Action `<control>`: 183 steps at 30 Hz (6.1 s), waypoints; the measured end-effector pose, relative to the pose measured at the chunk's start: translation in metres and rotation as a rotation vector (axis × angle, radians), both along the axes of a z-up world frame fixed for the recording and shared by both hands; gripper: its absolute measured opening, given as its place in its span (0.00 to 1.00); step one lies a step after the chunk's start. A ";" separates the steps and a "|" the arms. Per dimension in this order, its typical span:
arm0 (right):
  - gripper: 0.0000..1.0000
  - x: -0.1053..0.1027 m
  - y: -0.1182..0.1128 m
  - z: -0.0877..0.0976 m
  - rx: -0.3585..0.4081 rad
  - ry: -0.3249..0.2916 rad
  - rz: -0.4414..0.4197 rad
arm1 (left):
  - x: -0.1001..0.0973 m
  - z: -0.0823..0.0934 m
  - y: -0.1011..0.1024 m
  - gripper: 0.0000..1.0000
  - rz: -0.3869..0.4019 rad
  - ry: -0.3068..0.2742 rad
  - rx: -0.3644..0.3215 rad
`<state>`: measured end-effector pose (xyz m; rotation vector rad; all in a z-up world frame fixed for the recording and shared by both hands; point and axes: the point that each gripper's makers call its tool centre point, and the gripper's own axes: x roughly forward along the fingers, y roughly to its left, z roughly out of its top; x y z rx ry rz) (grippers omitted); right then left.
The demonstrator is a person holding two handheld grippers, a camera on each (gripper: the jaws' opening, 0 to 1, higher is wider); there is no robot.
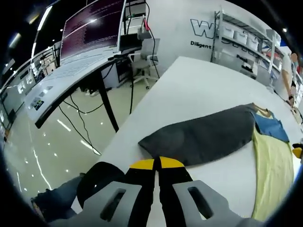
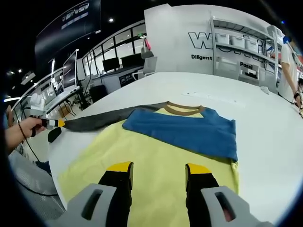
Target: Fold the garment on the visible template until the final outline fits inside the template.
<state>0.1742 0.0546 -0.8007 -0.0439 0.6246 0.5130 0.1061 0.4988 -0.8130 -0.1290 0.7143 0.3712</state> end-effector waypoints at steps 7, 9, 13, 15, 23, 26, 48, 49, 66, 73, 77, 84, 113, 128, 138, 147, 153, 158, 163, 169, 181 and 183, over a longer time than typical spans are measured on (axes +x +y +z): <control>0.41 -0.001 0.001 0.001 -0.004 -0.004 0.011 | 0.016 0.017 0.007 0.00 0.001 -0.081 0.021; 0.41 -0.002 0.002 0.002 -0.005 -0.005 0.014 | 0.023 0.025 0.005 0.00 -0.001 -0.122 0.008; 0.48 -0.003 0.008 0.006 0.044 0.003 0.008 | 0.036 0.046 0.001 0.00 -0.018 -0.199 0.021; 0.48 -0.003 0.008 0.008 0.035 -0.001 0.012 | 0.044 0.059 -0.002 0.00 -0.023 -0.248 0.021; 0.49 -0.007 0.010 0.009 0.031 -0.005 0.025 | 0.067 0.097 0.005 0.00 -0.016 -0.354 0.046; 0.49 -0.011 0.010 0.004 0.033 0.009 0.031 | 0.076 0.105 0.010 0.00 -0.020 -0.370 0.049; 0.58 -0.019 0.002 0.005 0.018 0.007 0.018 | 0.122 0.168 -0.045 0.00 -0.143 -0.599 -0.051; 0.58 -0.019 0.002 0.005 0.018 0.008 0.017 | 0.124 0.170 -0.050 0.00 -0.157 -0.610 -0.058; 0.60 -0.022 -0.015 0.011 0.006 -0.004 -0.014 | 0.156 0.185 -0.140 0.00 -0.330 -0.672 -0.164; 0.60 -0.022 -0.016 0.010 0.011 0.001 -0.019 | 0.172 0.198 -0.182 0.00 -0.412 -0.747 -0.236; 0.60 -0.023 -0.016 0.009 0.010 0.004 -0.016 | 0.178 0.204 -0.206 0.00 -0.465 -0.761 -0.251; 0.60 -0.025 -0.019 0.007 0.011 0.012 -0.021 | 0.179 0.203 -0.241 0.00 -0.548 -0.759 -0.283; 0.61 -0.024 -0.052 0.004 -0.011 0.029 -0.081 | 0.184 0.150 -0.393 0.00 -0.857 -0.685 -0.340; 0.61 -0.025 -0.080 0.004 -0.028 0.037 -0.133 | 0.178 0.099 -0.441 0.00 -0.958 -0.583 -0.353; 0.62 -0.030 -0.097 0.002 -0.038 0.051 -0.168 | 0.173 0.065 -0.465 0.00 -1.026 -0.505 -0.344; 0.62 -0.032 -0.105 0.002 -0.044 0.053 -0.184 | 0.172 0.041 -0.476 0.00 -1.039 -0.448 -0.346; 0.62 -0.033 -0.110 0.003 -0.048 0.056 -0.191 | 0.168 0.029 -0.489 0.00 -1.063 -0.416 -0.357; 0.63 -0.034 -0.117 0.005 -0.051 0.061 -0.213 | 0.164 0.018 -0.497 0.00 -1.079 -0.392 -0.358; 0.63 -0.035 -0.123 0.006 -0.058 0.062 -0.220 | 0.161 0.001 -0.499 0.00 -1.080 -0.350 -0.349; 0.62 -0.031 -0.127 0.008 -0.056 0.057 -0.227 | 0.155 0.001 -0.495 0.00 -1.079 -0.344 -0.352; 0.62 -0.008 -0.115 0.017 -0.046 0.021 -0.200 | 0.164 0.033 -0.446 0.00 -1.034 -0.420 -0.264; 0.62 -0.003 -0.113 0.019 -0.047 0.014 -0.192 | 0.164 0.035 -0.439 0.00 -1.031 -0.423 -0.248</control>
